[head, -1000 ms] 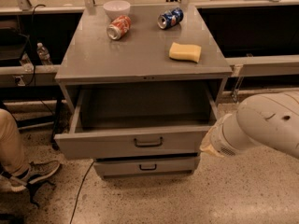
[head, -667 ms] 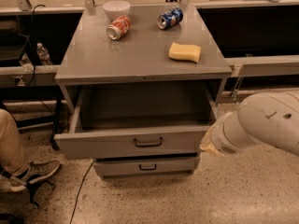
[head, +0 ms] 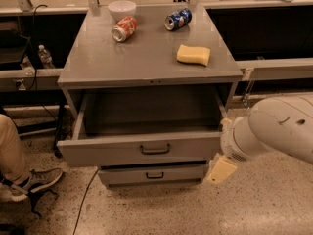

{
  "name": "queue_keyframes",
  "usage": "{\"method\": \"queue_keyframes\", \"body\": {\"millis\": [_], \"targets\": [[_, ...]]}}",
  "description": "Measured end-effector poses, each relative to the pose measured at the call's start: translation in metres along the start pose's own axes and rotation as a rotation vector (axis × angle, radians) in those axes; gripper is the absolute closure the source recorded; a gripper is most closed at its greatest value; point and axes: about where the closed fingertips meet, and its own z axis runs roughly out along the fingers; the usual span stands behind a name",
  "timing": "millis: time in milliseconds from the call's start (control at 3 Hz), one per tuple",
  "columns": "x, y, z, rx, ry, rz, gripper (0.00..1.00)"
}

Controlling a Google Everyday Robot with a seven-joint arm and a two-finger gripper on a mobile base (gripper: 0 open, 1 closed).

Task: Open top drawer

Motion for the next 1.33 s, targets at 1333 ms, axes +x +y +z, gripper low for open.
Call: {"method": "queue_keyframes", "body": {"millis": [1333], "targets": [[-0.044,-0.020,0.100,-0.051,-0.059,-0.219,0.16]]}}
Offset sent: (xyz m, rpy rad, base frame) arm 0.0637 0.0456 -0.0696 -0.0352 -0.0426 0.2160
